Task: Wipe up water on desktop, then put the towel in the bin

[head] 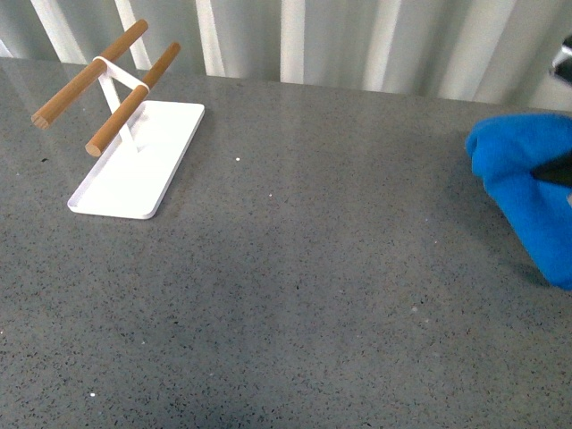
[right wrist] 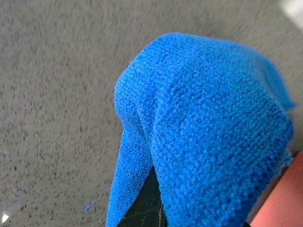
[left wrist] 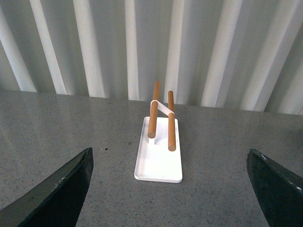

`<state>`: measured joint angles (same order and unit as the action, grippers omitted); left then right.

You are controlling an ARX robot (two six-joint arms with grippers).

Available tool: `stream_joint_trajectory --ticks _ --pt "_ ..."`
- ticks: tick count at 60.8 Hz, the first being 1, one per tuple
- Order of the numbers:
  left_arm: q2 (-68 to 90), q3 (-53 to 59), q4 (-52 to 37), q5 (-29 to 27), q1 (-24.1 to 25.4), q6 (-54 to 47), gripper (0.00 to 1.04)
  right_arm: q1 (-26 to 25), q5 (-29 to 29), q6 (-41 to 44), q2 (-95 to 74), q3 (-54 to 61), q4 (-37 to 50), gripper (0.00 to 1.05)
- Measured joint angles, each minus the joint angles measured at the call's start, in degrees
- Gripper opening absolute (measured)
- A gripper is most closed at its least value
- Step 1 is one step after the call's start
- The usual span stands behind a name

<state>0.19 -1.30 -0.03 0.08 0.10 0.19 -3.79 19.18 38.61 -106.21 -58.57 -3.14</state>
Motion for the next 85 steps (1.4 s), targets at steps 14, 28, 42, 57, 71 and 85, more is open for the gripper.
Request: stream_joint_trajectory --ticks 14,28,42,57,71,85 --pt "0.0 0.0 0.0 0.0 0.0 0.0 0.98 -1.2 0.5 -2.8 6.4 -10.3 -4.6 0.04" --pt "0.0 0.0 0.0 0.0 0.0 0.0 0.98 -9.1 2.6 -5.0 13.2 -18.0 -7.8 0.04" --pt "0.0 0.0 0.0 0.0 0.0 0.0 0.98 -21.1 6.7 -5.8 17.0 -17.2 -8.7 0.04" --pt "0.0 0.0 0.0 0.0 0.0 0.0 0.98 -32.2 10.1 -5.8 17.6 -7.6 -6.7 0.04" --pt "0.0 0.0 0.0 0.0 0.0 0.0 0.98 -32.4 9.6 -5.5 15.3 -3.9 -4.8 0.04" --pt "0.0 0.0 0.0 0.0 0.0 0.0 0.98 -29.9 5.2 -6.1 6.7 -5.4 -4.0 0.04"
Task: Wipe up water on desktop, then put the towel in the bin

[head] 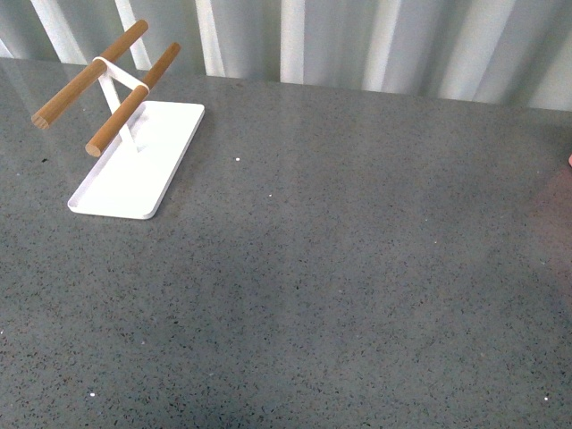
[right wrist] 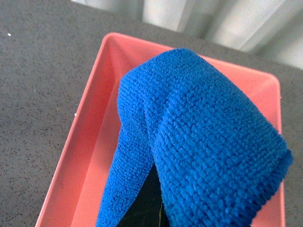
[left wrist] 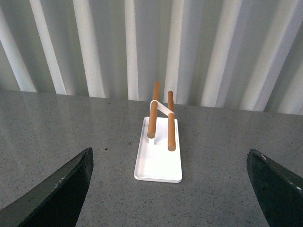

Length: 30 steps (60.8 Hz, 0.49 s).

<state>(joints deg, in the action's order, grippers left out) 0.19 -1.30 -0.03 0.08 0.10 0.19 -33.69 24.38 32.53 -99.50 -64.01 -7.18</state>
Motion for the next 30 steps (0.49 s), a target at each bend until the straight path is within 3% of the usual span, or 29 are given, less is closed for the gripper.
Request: stream_joint_trajectory --ticks 11,30 --pt "0.0 0.0 0.0 0.0 0.0 0.0 0.98 0.7 -5.7 -1.0 -6.9 -2.9 -2.9 0.05" --pt "0.0 0.0 0.0 0.0 0.0 0.0 0.98 0.1 -9.4 -1.4 -11.2 -3.1 -4.1 0.53"
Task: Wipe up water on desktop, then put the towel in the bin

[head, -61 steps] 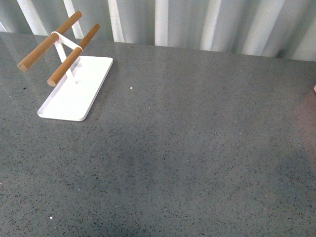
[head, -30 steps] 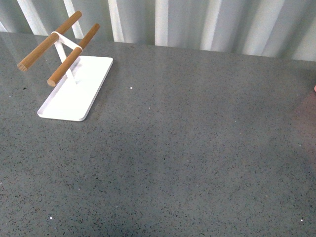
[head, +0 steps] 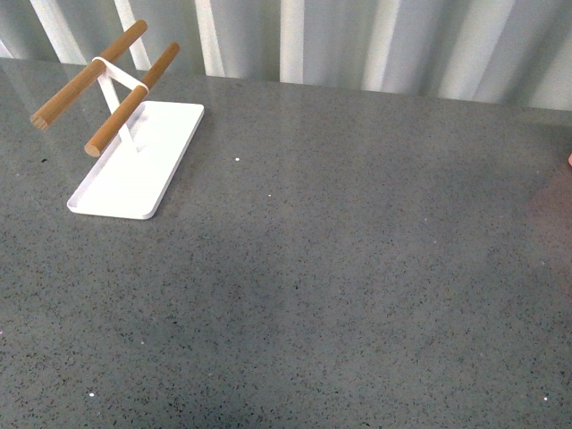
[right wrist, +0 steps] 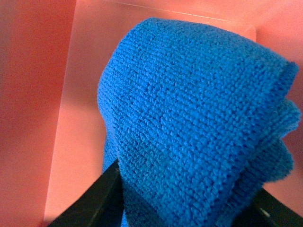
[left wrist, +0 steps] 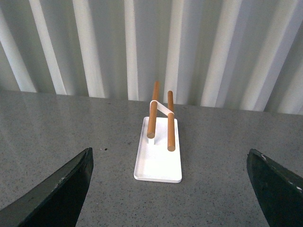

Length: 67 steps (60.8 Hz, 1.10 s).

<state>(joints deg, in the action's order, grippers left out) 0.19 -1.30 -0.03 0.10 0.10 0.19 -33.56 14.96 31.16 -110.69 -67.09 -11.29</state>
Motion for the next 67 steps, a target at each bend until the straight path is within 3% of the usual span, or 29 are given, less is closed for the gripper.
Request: stream_joint_trajectory --ticks 19,42,67 --pt "0.0 0.0 0.0 0.0 0.0 0.0 0.98 -0.6 0.9 0.0 0.2 0.0 -0.6 1.0" --pt "0.0 0.0 0.0 0.0 0.0 0.0 0.98 0.4 7.1 -1.7 12.0 4.6 4.7 0.98" --pt "0.0 0.0 0.0 0.0 0.0 0.0 0.98 8.3 12.0 -7.6 39.2 19.6 9.9 0.98"
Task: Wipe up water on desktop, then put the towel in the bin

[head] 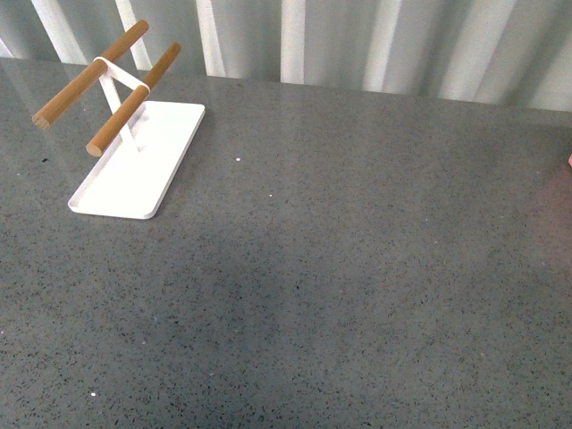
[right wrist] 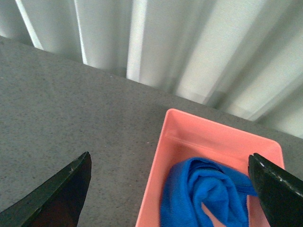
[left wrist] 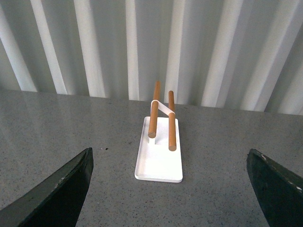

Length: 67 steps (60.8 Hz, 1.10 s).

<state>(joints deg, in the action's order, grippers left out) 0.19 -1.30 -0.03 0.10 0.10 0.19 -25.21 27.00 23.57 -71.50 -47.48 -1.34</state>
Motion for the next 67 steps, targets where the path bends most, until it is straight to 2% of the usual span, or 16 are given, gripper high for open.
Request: stream_joint_trajectory --ticks 14,16,21,24,28,47,61,64,67 --pt "0.0 0.0 0.0 0.0 0.0 0.0 0.98 3.2 -0.4 -5.7 4.7 7.2 1.9 0.98" --pt "0.0 0.0 0.0 0.0 0.0 0.0 0.98 3.8 -2.1 -8.3 5.1 9.5 6.8 0.94" --pt "0.0 0.0 0.0 0.0 0.0 0.0 0.98 6.9 -9.7 -16.2 8.0 20.0 28.3 0.78" --pt "0.0 0.0 0.0 0.0 0.0 0.0 0.98 8.6 -11.3 -18.6 10.4 25.0 36.1 0.69" --pt "0.0 0.0 0.0 0.0 0.0 0.0 0.98 10.4 -12.6 -20.3 13.2 28.8 40.3 0.58" --pt "0.0 0.0 0.0 0.0 0.0 0.0 0.98 16.7 -18.7 -22.4 24.1 38.5 39.3 0.03" --pt "0.0 0.0 0.0 0.0 0.0 0.0 0.98 19.5 -21.2 -22.6 31.2 42.1 35.7 0.03" --pt "0.0 0.0 0.0 0.0 0.0 0.0 0.98 22.0 -25.4 -22.6 33.3 42.9 34.3 0.03" --pt "0.0 0.0 0.0 0.0 0.0 0.0 0.98 23.8 -26.5 -22.6 34.9 43.4 33.2 0.03"
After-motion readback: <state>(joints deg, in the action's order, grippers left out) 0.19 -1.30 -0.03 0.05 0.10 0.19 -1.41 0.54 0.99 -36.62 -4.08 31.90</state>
